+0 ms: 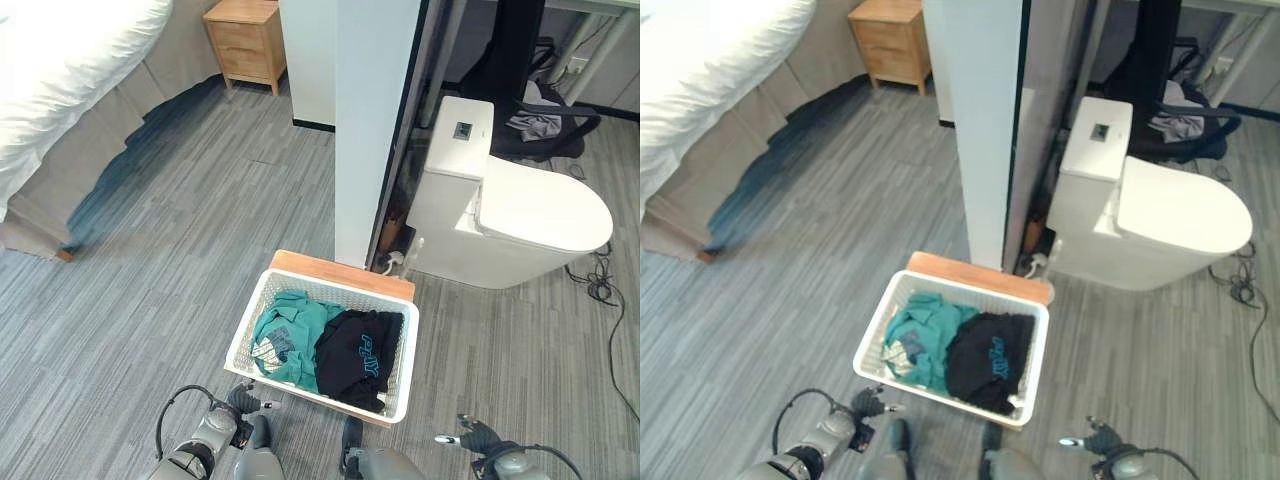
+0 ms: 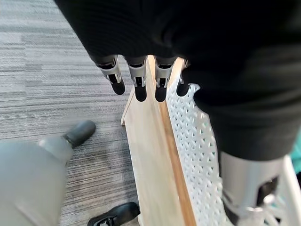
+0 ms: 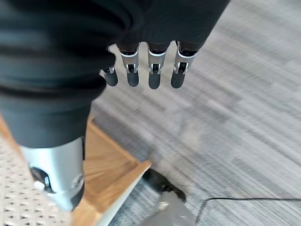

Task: Grab the laundry basket,head to the washer,open it,put in the laundry and shut it.

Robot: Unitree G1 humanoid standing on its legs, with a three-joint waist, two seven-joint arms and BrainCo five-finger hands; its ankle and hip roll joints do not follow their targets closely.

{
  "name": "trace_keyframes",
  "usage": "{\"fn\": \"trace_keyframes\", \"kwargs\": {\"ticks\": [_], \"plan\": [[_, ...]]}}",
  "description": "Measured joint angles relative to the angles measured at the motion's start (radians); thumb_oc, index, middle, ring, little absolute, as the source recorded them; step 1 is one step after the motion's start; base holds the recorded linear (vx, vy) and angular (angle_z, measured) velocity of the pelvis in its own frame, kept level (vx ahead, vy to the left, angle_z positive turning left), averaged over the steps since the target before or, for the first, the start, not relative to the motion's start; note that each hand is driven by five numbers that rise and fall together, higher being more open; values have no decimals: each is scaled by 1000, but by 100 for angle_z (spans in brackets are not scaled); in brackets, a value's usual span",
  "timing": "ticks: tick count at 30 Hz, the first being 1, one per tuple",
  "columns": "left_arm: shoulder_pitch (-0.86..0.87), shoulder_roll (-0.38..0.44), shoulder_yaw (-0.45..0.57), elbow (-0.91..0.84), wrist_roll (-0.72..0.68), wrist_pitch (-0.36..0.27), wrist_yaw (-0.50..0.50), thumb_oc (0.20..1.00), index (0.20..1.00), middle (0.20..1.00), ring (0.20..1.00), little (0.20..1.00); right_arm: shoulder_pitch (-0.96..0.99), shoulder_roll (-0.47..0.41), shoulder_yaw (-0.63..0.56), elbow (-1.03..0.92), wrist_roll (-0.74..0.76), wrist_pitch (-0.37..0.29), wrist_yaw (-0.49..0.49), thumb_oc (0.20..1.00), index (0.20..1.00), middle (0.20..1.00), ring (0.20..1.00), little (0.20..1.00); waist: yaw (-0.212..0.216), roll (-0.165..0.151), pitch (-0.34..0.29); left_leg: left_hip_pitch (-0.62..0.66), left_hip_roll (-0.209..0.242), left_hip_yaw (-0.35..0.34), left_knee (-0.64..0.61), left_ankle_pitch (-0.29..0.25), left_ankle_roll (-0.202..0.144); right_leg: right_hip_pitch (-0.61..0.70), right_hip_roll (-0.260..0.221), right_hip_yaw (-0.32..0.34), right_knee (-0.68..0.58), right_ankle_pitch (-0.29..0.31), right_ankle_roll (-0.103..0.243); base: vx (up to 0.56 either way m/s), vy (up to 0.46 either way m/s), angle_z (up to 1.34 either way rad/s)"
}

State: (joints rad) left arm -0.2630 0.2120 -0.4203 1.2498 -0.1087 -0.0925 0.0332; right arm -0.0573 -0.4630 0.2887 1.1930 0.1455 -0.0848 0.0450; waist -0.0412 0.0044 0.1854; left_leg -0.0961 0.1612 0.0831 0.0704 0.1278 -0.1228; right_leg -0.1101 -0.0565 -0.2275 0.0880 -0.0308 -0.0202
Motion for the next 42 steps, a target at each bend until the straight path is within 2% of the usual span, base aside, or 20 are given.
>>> {"fn": "trace_keyframes", "kwargs": {"ticks": [1, 2, 3, 5, 6, 7, 8, 9, 10, 12, 14, 16, 21, 25, 29, 31, 34, 37, 41, 42], "plan": [[-17, -15, -11, -5, -2, -3, 1, 1000, 1000, 1000, 1000, 1000, 15, -33, -26, 1, 2, 3, 0, 1000, 1000, 1000, 1000, 1000, -22, 34, -6, 2, -51, 52, 20, -30, 32, -15, -24, -2, 19, -1, 26, 86, 482, 2], [-24, -17, -28, -9, -2, -8, 1, 1000, 1000, 1000, 1000, 1000, 19, -44, -32, 2, 4, 3, 0, 1000, 1000, 1000, 1000, 1000, -26, 45, -8, 2, -72, 91, 15, -55, 67, -39, -42, 5, 46, -14, 28, 54, 471, -10], [-38, -19, -37, -15, -2, -18, 0, 1000, 1000, 1000, 1000, 1000, 6, -54, -34, 2, 6, 5, 1, 1000, 1000, 1000, 1000, 1000, -10, 76, -17, 7, -94, 95, -31, -106, 81, -98, -62, 36, 98, -15, 57, 39, 508, -30], [-48, -14, -35, -15, -2, -21, 0, 1000, 1000, 1000, 1000, 1000, 7, -53, -52, -37, 6, 4, 1, 1000, 1000, 1000, 1000, 1000, 2, 61, -11, 6, -143, 125, -57, -121, 110, -151, -107, 74, 137, -4, 100, -13, 404, -42], [-41, -8, -31, -15, -2, -22, 0, 1000, 1000, 1000, 1000, 1000, -9, -49, -65, -57, 6, 3, 0, 1000, 1000, 1000, 1000, 1000, 15, 52, -9, 4, -172, 156, -57, -126, 127, -176, -118, 92, 134, 20, 128, -20, 216, -82], [-16, 7, -22, -23, -2, -26, 1, 1000, 1000, 1000, 1000, 1000, -43, -32, -63, -57, 6, 7, -2, 1000, 1000, 1000, 1000, 1000, 34, 42, -7, 3, -167, 209, -59, -129, 141, -184, -133, 101, 94, 70, 137, 29, 203, -168], [26, 47, 6, -19, -1, -19, 0, 1000, 1000, 1000, 1000, 1000, -85, 14, -19, -85, 6, 8, 1, 1000, 1000, 1000, 1000, 1000, 73, 41, -10, 6, -148, 316, -52, -145, 175, -134, -188, -218, 86, 57, 151, 44, 272, -162], [30, 56, 15, -18, -2, -16, 1, 1000, 1000, 1000, 1000, 1000, -88, 27, -19, -85, 6, 6, 2, 1000, 1000, 1000, 1000, 1000, 87, 31, -13, 10, -155, 323, -48, -157, 182, -103, -215, -288, 89, 62, 170, 50, 231, -116], [39, 67, 21, -25, -2, -15, 1, 1000, 1000, 1000, 1000, 1000, -78, 38, -27, -93, 6, 7, 2, 1000, 1000, 1000, 1000, 1000, 91, 16, -19, 21, -173, 318, -57, -161, 188, -55, -224, -286, 81, 70, 179, 23, 127, -18], [55, 71, 41, -23, -2, -13, -1, 1000, 1000, 1000, 1000, 1000, -70, 33, -24, -90, 5, 8, 2, 1000, 1000, 1000, 1000, 1000, 90, 15, -20, 63, -189, 317, -118, -136, 189, -15, -215, -224, 39, 46, 231, 13, 55, 2], [75, 85, 45, -20, -1, -10, -8, 1000, 1000, 1000, 1000, 1000, -46, 30, -21, -105, -2, 18, 3, 1000, 1000, 1000, 1000, 1000, 91, -8, -39, 69, -201, 313, -141, -133, 179, -7, -221, -221, 7, 74, 272, 12, 6, 6], [98, 91, 51, -12, -1, -4, -15, 1000, 1000, 1000, 1000, 1000, -24, 25, -23, -105, -2, 22, 4, 1000, 1000, 1000, 1000, 1000, 88, -20, -50, 77, -202, 310, -145, -129, 177, 8, -216, -224, -16, 88, 254, 10, -16, 1], [130, 66, 54, 24, -34, 9, -40, 1000, 1000, 1000, 1000, 1000, 12, -40, -42, -122, 0, 47, 30, 1000, 1000, 1000, 1000, 1000, 80, 14, -93, 81, -193, 308, -141, -120, 175, 60, -178, -232, -100, 124, 205, 21, -40, 1], [133, 59, 56, 9, -83, 10, -49, 1000, 1000, 1000, 1000, 1000, 39, -77, -114, -176, 9, 67, 44, 1000, 1000, 1000, 1000, 1000, 77, 36, -107, 85, -177, 301, -141, -115, 165, 75, -157, -242, -114, 122, 203, 39, -66, 3], [216, 104, 56, -202, -136, 35, -67, 1000, 1000, 1000, 1000, 1000, 155, -186, -206, -378, 17, 104, 79, 1000, 1000, 1000, 1000, 1000, 71, 45, -114, 91, -165, 302, -144, -117, 148, 76, -149, -240, -106, 105, 190, 38, -50, -2], [284, 168, 54, -378, -169, 56, -86, 1000, 1000, 1000, 1000, 1000, 235, -248, -302, -504, 22, 134, 102, 1000, 1000, 1000, 1000, 1000, 62, 51, -117, 91, -161, 303, -146, -119, 144, 73, -147, -238, -101, 101, 187, 42, -52, -3], [443, 343, 95, -783, -207, 86, -132, 1000, 1000, 1000, 1000, 1000, 412, -325, -489, -739, 28, 161, 142, 1000, 1000, 1000, 1000, 1000, 47, 57, -120, 97, -159, 307, -160, -112, 140, 74, -141, -235, -109, 101, 186, 40, -36, -4], [494, 449, 138, -914, -255, 125, -177, 1000, 1000, 1000, 1000, 1000, 477, -363, -573, -830, 39, 201, 185, 1000, 1000, 1000, 1000, 1000, 40, 63, -127, 97, -156, 309, -159, -110, 140, 75, -136, -233, -114, 104, 183, 20, -20, -4], [460, 503, 79, -938, -333, 155, -217, 1000, 1000, 1000, 1000, 1000, 448, -404, -542, -837, 82, 221, 227, 1000, 1000, 1000, 1000, 1000, 32, 83, -140, 96, -157, 310, -159, -108, 139, 78, -134, -232, -125, 107, 178, -1, 2, -1], [373, 592, -86, -969, -395, 163, -246, 1000, 1000, 1000, 1000, 1000, 376, -528, -401, -795, 117, 244, 253, 1000, 1000, 1000, 1000, 1000, 31, 93, -144, 94, -158, 309, -157, -108, 138, 76, -136, -234, -123, 107, 180, 0, 0, 0]]}}
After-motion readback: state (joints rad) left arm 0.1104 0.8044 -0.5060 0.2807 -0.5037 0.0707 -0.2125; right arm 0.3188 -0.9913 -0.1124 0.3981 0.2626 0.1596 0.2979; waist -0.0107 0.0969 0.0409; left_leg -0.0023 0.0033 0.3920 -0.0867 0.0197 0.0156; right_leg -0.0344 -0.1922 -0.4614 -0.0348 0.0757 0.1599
